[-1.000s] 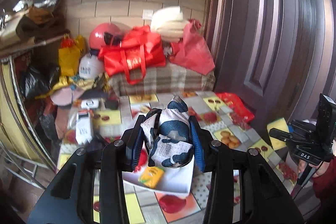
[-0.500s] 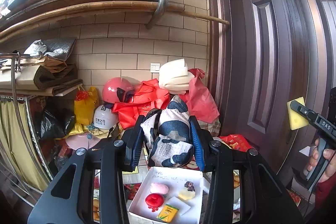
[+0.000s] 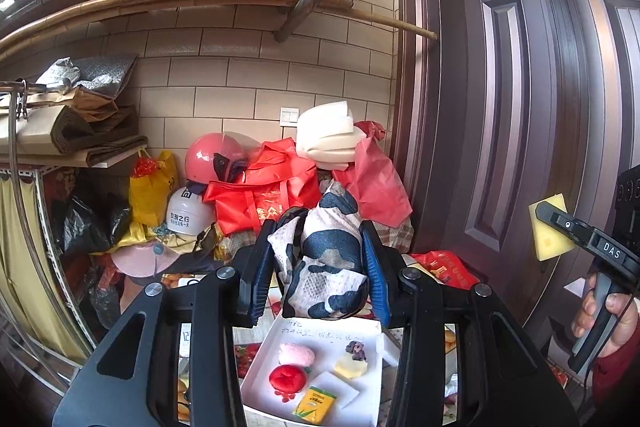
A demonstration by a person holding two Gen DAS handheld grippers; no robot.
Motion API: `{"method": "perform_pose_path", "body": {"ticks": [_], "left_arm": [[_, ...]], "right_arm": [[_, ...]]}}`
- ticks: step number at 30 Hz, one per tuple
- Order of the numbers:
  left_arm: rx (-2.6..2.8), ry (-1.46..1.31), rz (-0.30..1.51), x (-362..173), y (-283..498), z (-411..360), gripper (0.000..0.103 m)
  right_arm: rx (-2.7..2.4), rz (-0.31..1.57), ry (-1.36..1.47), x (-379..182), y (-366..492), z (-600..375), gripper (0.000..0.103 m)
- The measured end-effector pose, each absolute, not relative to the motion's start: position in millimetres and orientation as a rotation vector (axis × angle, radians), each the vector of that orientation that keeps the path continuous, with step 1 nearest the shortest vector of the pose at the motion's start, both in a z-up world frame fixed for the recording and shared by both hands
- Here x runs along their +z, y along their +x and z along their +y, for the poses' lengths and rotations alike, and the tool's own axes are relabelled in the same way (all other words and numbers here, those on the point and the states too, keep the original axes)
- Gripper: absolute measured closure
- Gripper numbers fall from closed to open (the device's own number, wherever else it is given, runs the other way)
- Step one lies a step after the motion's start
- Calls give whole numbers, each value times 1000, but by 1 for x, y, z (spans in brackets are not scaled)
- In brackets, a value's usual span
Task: Organize soft objects
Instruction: 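Lift and carry the cow-print pouch and sponge toward the tray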
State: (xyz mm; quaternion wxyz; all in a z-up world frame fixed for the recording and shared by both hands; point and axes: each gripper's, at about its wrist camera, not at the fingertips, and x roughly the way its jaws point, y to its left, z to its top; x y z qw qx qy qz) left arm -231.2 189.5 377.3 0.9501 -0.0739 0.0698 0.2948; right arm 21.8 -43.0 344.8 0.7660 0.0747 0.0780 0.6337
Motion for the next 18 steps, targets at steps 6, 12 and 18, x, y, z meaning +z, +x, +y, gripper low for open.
{"method": "perform_pose_path", "body": {"ticks": [6, 12, 18], "left_arm": [[600, -162, 159, 369, -221, 199, 63], [603, -177, 177, 361, -213, 211, 63], [601, -192, 198, 352, -203, 220, 63]], "right_arm": [[1390, 218, 152, 337, 26, -28, 77], [1402, 251, 134, 329, 30, -12, 77], [1411, 277, 111, 322, 32, 3, 77]]}}
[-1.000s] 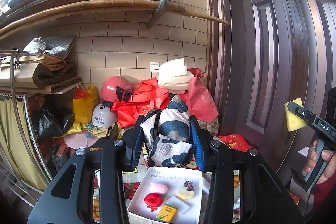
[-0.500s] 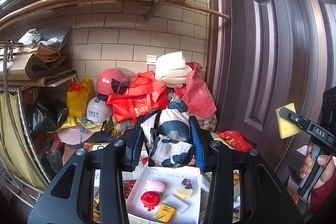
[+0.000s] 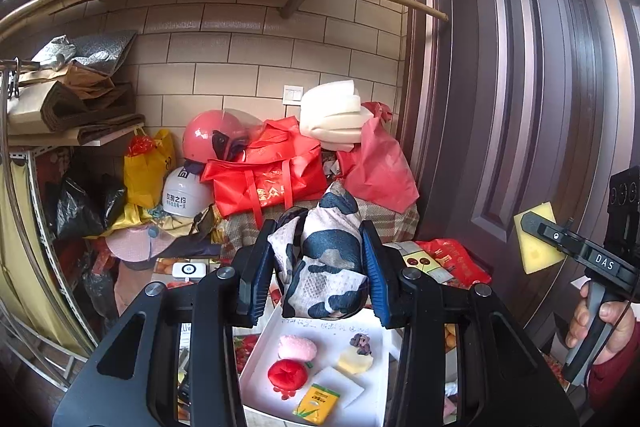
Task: Organize soft objects
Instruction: 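Lift and carry the cow-print pouch and sponge toward the tray, then lower the pouch and sponge into the tray and open both tools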
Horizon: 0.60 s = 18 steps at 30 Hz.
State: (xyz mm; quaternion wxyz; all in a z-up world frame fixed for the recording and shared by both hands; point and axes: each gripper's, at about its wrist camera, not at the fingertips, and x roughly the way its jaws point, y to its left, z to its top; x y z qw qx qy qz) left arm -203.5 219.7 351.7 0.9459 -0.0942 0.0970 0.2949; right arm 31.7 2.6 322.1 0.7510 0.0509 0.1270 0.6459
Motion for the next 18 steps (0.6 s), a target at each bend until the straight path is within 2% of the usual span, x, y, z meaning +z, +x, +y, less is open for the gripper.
{"method": "perform_pose_path", "body": {"ticks": [18], "left_arm": [[564, -236, 333, 299, -146, 258, 63]], "right_arm": [[1406, 417, 12, 279, 44, 60, 77]]}}
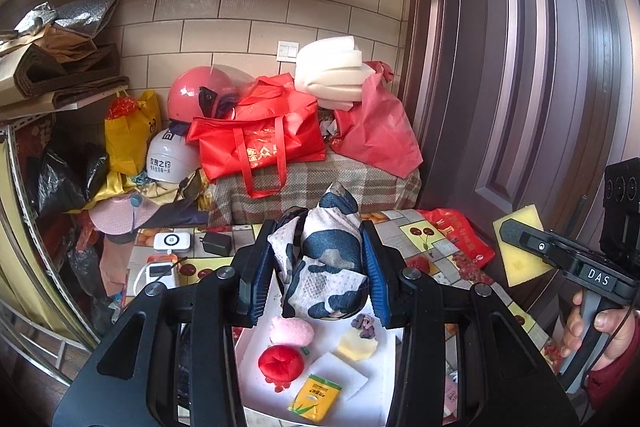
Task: Organize soft objects
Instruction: 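Lower the pouch and sponge into the tray and open both tools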
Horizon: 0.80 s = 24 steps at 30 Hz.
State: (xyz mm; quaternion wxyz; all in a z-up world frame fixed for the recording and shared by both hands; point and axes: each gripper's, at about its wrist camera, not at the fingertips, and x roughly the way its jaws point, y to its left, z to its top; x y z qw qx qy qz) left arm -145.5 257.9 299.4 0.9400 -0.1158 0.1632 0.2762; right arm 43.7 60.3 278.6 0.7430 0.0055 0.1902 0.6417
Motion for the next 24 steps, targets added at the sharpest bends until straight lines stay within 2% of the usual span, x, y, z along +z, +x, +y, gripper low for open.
{"method": "perform_pose_path", "body": {"ticks": [12, 19, 21, 22, 23, 24], "left_arm": [[568, -251, 675, 157, -41, 304, 63], [599, -298, 750, 106, -19, 318, 62], [624, -285, 748, 103, -18, 320, 56], [638, -281, 746, 103, -18, 322, 49], [647, -281, 741, 103, -19, 324, 32], [657, -281, 734, 103, -19, 326, 22]], "right_arm": [[1354, 650, -137, 184, 67, 144, 77], [1307, 804, -198, 117, 70, 173, 75], [1298, 816, -206, 109, 70, 177, 74], [1294, 816, -208, 107, 70, 179, 74], [1293, 814, -214, 106, 70, 180, 74], [1292, 812, -220, 105, 69, 182, 72]]}}
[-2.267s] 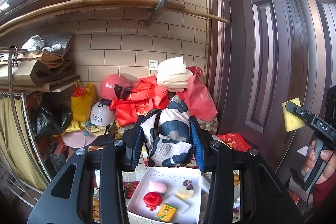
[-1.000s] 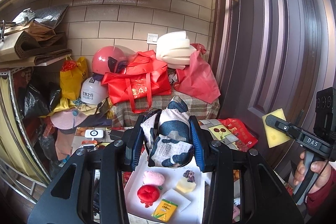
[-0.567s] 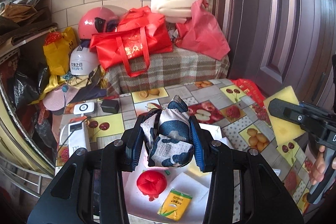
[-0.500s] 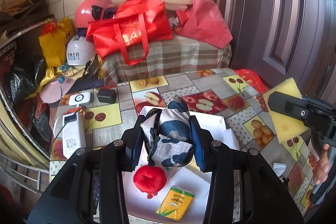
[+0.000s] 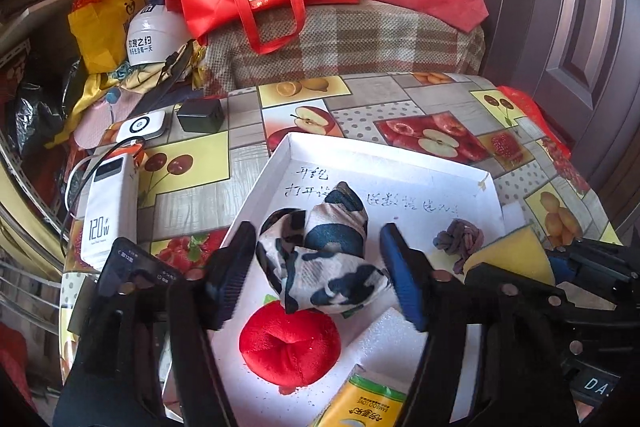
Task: Organize soft objects
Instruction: 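Lower the pouch and sponge into the tray and open both tools, then move the right tool to the pile and grasp the beige knotted rope toy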
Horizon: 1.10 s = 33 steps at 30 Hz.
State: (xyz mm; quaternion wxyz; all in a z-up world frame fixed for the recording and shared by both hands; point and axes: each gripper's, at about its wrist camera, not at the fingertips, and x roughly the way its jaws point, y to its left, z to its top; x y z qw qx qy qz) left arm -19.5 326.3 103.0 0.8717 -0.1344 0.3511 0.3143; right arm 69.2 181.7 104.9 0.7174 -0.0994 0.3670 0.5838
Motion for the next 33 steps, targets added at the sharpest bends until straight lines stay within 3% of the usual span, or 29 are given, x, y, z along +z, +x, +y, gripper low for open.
{"method": "perform_pose_path", "body": {"ticks": [1, 2, 5, 6, 17, 25, 33], "left_arm": [[674, -279, 726, 104, -21, 328, 12], [692, -281, 721, 104, -22, 330, 7], [738, -295, 724, 101, -27, 337, 0], [742, -300, 726, 100, -28, 339, 0], [739, -291, 720, 106, -34, 316, 0], [691, -340, 619, 137, -59, 294, 0], [660, -356, 473, 196, -106, 260, 0]], "right_arm": [[1277, 805, -230, 104, 69, 183, 64], [1257, 796, -243, 102, 69, 186, 48], [1206, 780, -272, 95, 71, 186, 4], [1209, 785, -274, 93, 72, 185, 0], [1202, 725, -318, 102, 56, 174, 0], [1177, 672, -287, 126, 48, 145, 0], [1079, 391, -156, 203, 44, 66, 0]]}}
